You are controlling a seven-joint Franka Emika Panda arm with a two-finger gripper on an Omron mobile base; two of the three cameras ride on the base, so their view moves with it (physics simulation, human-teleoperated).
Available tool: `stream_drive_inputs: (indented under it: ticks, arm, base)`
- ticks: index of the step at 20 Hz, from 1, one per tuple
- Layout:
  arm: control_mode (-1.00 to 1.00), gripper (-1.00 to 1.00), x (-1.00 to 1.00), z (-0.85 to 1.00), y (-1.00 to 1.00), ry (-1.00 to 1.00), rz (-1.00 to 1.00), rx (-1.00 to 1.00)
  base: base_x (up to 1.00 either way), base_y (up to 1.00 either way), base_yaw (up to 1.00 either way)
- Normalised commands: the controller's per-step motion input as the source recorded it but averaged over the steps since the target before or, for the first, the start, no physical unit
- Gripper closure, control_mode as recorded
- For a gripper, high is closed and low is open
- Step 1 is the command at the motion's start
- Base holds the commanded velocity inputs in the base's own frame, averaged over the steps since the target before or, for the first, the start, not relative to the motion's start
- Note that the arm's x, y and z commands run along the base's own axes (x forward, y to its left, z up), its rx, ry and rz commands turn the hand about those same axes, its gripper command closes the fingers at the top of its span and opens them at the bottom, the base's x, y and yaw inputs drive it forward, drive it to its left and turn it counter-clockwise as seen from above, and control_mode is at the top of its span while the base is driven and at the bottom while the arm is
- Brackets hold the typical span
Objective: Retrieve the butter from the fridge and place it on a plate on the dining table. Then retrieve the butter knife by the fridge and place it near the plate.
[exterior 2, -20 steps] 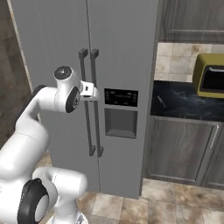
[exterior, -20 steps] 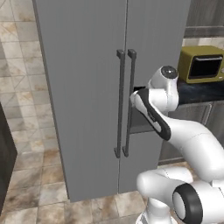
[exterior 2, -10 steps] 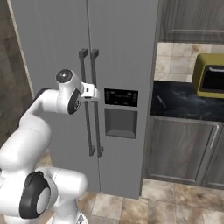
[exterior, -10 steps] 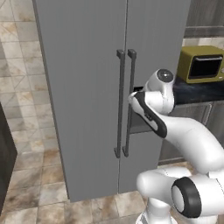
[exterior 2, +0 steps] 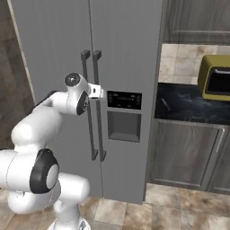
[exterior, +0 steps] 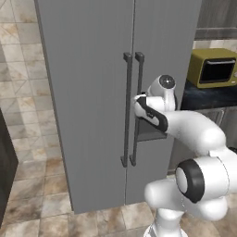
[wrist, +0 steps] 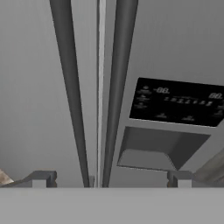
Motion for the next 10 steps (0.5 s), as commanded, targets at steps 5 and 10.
stream_drive_inputs:
  ticks: [5,10]
  arm:
    - [-1.0,-1.0,0.47,-0.13,0.0,-0.06,0.0,0.0]
    - [-1.0,-1.0,0.39,-0.12,0.0,-0.01,0.0,0.0]
  base:
    - [0.0,0.0,0.0]
    - [0.0,0.0,0.0]
